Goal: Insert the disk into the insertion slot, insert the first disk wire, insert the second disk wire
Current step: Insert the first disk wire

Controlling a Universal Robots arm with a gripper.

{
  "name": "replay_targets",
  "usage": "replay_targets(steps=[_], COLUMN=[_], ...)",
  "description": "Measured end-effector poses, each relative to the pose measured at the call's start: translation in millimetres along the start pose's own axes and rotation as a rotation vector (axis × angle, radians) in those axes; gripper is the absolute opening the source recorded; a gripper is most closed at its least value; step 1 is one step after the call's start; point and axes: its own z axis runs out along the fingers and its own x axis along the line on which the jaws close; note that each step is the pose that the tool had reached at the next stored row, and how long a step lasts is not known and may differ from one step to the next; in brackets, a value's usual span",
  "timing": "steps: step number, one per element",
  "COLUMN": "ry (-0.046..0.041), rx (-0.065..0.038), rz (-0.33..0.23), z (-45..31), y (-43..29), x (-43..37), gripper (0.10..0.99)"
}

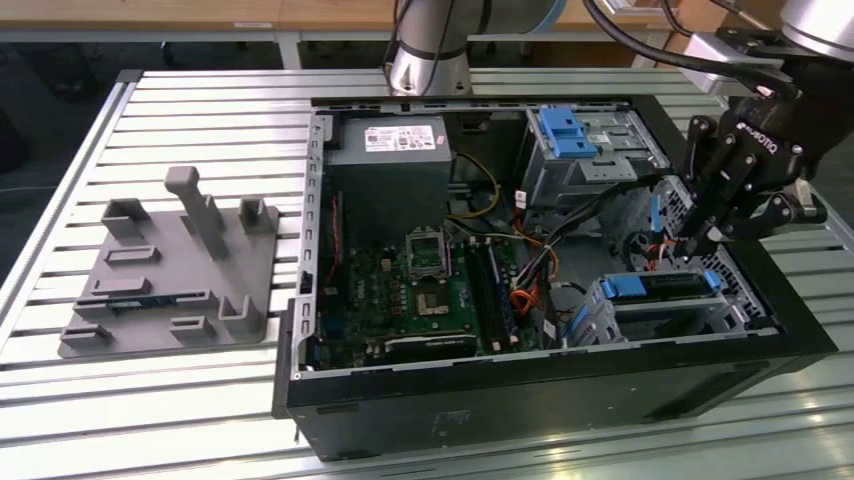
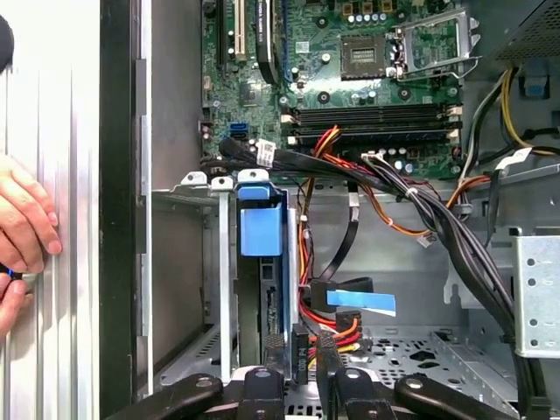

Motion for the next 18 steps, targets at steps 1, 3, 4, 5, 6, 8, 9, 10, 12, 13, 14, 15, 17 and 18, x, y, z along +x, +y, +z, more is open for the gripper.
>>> replay_targets(steps=[1, 3, 4, 5, 6, 8, 9, 10, 12, 13, 14, 15, 17, 18], ry=[0.0031, 0.0084, 0.0102, 0.0114, 0.0122, 0.0134, 0.0138, 0.0141, 0.0143, 0.0142, 0.0141, 0.0142, 0.0142, 0.0142], rx=[0.000, 0.000, 0.000, 0.000, 0.000, 0.000, 0.000, 0.000, 0.000, 0.000, 0.000, 0.000, 0.000, 0.000], rz=[0.000, 0.001, 0.001, 0.002, 0.002, 0.004, 0.005, 0.006, 0.007, 0.007, 0.007, 0.007, 0.007, 0.007], z=[0.3, 1.0, 1.4, 2.0, 2.5, 3.5, 3.8, 3.9, 4.0, 4.1, 4.2, 4.2, 4.4, 4.5], y=[-0.2, -0.4, -0.4, -0.5, -0.5, -0.6, -0.6, -0.6, -0.6, -0.6, -0.6, -0.6, -0.6, -0.6], x=[0.0, -0.1, -0.1, -0.2, -0.2, -0.4, -0.4, -0.4, -0.4, -0.4, -0.4, -0.4, -0.5, -0.5], gripper=[0.294, 0.294, 0.294, 0.294, 0.294, 0.294, 0.294, 0.294, 0.294, 0.294, 0.294, 0.294, 0.294, 0.294])
